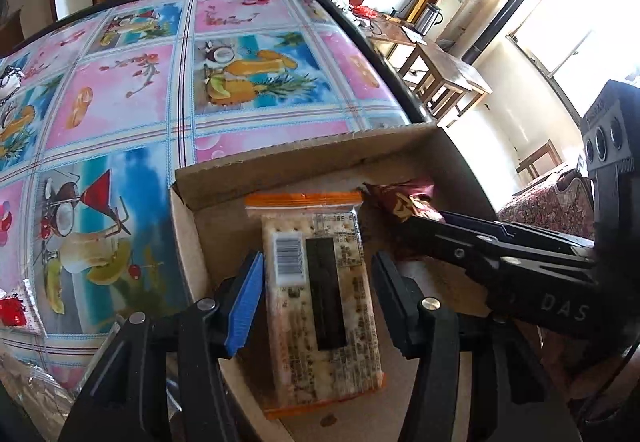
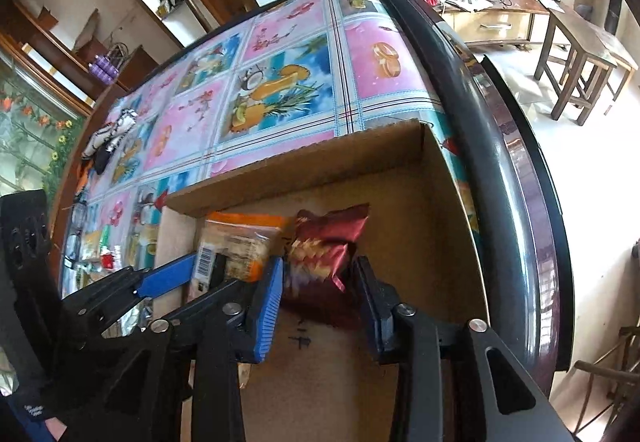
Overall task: Organize snacks
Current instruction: 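Open the left gripper over the box while the right gripper releases the red bag, then move both open grippers back to the snack pile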
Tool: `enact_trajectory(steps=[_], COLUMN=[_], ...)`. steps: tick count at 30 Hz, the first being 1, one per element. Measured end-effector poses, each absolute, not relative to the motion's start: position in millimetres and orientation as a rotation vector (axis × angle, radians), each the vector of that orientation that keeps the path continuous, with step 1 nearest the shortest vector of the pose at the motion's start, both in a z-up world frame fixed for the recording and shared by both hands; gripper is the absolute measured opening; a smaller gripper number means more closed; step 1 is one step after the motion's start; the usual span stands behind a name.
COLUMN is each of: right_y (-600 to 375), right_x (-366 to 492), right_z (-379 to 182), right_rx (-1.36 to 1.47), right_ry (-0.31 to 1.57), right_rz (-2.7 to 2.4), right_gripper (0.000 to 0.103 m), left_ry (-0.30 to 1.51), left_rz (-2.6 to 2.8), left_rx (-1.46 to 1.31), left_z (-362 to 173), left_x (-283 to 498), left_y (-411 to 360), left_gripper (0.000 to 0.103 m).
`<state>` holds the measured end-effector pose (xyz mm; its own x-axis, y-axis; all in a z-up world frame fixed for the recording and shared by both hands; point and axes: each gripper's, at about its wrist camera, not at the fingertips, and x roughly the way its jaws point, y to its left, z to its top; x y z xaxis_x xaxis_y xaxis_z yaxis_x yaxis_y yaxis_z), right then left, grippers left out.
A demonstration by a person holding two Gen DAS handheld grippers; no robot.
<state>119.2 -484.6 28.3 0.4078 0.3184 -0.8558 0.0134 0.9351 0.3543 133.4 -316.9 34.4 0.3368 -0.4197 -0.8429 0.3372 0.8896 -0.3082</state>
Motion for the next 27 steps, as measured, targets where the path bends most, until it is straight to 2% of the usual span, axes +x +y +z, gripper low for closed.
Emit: enact_trajectory(steps=[3,5,8,19,27], right_y=[-492.0,-494.6,-499.2,-512.4,-477.1], right_x=[108.1,99.2,80.3,5.6,-29.5], right_z=[38.4,47.1,61.7,68.9,82.2], right_rx=[0.385,0.409,0.443,0.796,0.765], right_ry=[1.110,1.083,1.044,0.966,1.000], right_rz=[0.202,0.199,0.181,0.186,0.211], right_gripper=[0.055,0.070,0.083,0.083,0.083], left_ry=[1.108,1.093,1.070,1.032,1.019], left_rz=[-0.503,-0.502,-0.514,-0.540,-0.486], left_rx=[-0.100,-0.104,-0.126,-0.133,-0.121], left_z=[44.4,51.5,64.6,88.4,91.1], left_x=[128.8,124.7,115.0,64.3,19.2], left_y=[-312.4,-309.4,-302.0,-247.3,-177.3], left_gripper=[0.054,0.054,0.054,0.054,0.055])
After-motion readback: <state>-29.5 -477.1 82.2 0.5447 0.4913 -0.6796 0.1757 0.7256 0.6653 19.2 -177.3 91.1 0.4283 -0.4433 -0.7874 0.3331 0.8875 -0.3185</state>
